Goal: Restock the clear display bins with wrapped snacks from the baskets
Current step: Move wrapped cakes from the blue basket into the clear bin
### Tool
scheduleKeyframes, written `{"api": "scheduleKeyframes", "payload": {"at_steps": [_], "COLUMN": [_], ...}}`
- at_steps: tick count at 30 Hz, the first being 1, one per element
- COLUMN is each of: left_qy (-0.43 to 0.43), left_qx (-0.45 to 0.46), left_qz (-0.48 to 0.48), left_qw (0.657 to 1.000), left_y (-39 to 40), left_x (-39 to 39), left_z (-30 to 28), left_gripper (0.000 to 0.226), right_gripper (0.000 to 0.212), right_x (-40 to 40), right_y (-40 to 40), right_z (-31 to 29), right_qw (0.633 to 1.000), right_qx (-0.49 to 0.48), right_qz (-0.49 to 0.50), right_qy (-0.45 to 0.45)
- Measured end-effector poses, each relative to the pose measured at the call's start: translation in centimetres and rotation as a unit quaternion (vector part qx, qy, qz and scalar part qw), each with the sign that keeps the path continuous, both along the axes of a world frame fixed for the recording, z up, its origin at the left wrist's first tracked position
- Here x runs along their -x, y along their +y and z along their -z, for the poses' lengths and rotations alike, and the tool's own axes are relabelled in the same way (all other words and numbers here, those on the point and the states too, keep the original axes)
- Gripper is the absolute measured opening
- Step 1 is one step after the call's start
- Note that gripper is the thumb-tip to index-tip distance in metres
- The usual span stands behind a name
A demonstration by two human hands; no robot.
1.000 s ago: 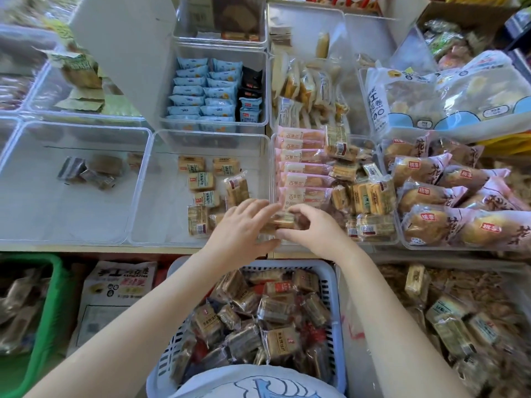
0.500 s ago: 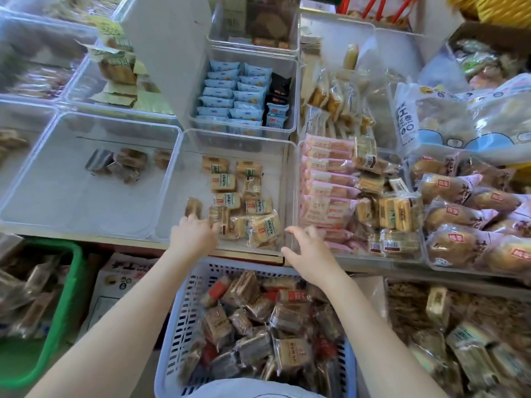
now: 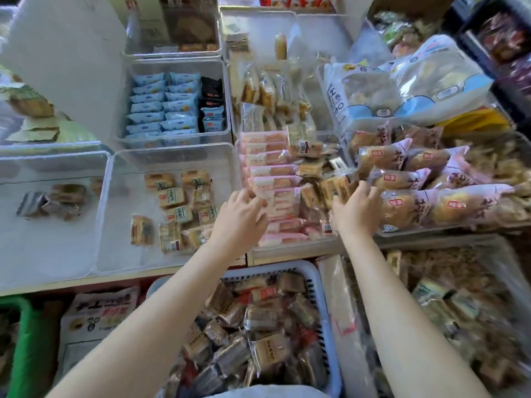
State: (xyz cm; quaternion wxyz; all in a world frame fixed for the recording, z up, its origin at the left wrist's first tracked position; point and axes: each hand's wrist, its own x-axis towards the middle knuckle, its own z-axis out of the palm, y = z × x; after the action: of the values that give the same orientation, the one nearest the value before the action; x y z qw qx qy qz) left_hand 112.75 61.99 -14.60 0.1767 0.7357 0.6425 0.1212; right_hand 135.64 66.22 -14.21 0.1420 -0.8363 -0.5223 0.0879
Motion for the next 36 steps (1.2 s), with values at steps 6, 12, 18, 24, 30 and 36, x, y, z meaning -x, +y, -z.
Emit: {"api": "scheduleKeyframes", "payload": {"at_steps": [6,12,18,24,30,36], "left_qy": [0.023,-0.007,-0.097,-0.022,-0.05,-0.017], "left_qx": [0.022,0.026,0.004,0.099,0.005,0.124], "left_qz": [0.021,0.016,0.019,0.022,-0.141,-0.202], "left_qw": [0.999,1.0,0.995,0.995,0.989,0.971], "left_y": [0.2,-0.5,-2.1,-3.7,-4.5,-3.6], "left_x": [-1.0,-0.7,0.2,4.3,9.7,9.7], "left_z": [0.0,-0.6,-2.2,-1.5,1.8,6.5], "left_gripper": [0.034,0.034,0.073,0.062,0.05,0.05], "right_gripper": [0.061,0.067,0.067,0.073,0.061,0.055], "right_x": [-1.3,-1.2,3.9,9.2,10.7,7.8], "right_y": [0.8,-0.5,-4.2,-5.3,-4.8,-2.9], "right_z": [1.0,0.7,-2.1,-1.4,0.3,2.4], "right_qw": [0.999,0.994,0.929,0.873,0.904,0.971], "right_qx": [0.004,-0.009,0.066,0.164,0.098,0.013], "right_qz": [-0.001,-0.056,-0.311,-0.408,-0.38,-0.24], "right_qy": [0.039,0.096,0.188,0.211,0.168,0.0]}}
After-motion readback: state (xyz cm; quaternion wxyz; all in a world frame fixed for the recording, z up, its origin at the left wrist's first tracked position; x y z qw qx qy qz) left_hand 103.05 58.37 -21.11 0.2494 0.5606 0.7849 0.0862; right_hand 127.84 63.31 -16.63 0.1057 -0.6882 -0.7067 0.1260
